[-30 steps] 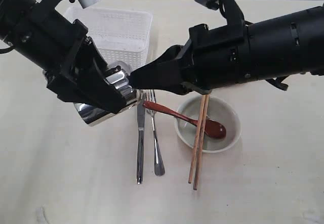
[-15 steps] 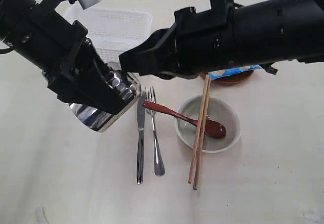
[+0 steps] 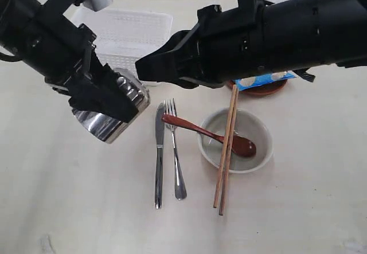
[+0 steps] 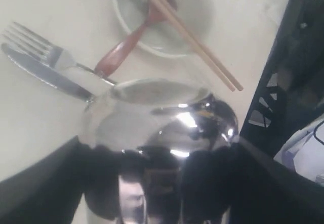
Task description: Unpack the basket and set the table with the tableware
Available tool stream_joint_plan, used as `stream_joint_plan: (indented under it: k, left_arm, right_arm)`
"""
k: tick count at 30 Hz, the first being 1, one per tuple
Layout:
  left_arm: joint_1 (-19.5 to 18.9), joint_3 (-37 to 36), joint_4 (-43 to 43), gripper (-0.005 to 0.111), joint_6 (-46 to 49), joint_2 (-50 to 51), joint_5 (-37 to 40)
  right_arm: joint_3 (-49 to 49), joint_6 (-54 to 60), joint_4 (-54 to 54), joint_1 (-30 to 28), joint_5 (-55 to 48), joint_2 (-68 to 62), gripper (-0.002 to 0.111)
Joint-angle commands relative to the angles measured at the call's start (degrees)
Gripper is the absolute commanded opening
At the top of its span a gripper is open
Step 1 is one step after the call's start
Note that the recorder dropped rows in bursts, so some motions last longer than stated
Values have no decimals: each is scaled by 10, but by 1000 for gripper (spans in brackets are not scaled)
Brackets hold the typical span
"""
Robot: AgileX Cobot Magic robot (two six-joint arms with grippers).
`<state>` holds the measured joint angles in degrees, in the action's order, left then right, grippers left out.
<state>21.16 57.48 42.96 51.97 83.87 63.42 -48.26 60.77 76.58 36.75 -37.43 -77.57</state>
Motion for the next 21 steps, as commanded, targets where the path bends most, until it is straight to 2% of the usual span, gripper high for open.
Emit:
stream_joint_plan:
  k: [1, 5, 9, 13, 18, 21]
  left_arm:
    - [3, -26, -57, 0, -77, -5, -7]
    - [3, -92, -103, 0, -129, -5, -75]
    - [0, -122, -231, 0, -298, -5, -111]
    - [0, -121, -360, 0, -424, -4, -87]
    - [0, -91, -376, 0, -434, 28, -11]
    - [0, -64, -376, 0, -434, 57, 65]
  right_arm:
    - [-3, -4, -7, 2, -21, -3, 0]
    - [-3, -4, -9, 2, -21, -3, 0]
    - [-3, -5, -9, 2, -21, -3, 0]
    - [-3, -10, -9, 2, -21, -3, 0]
    - [-3, -14, -9, 2, -21, -3, 0]
    - [-3, -17, -13, 2, -33, -3, 0]
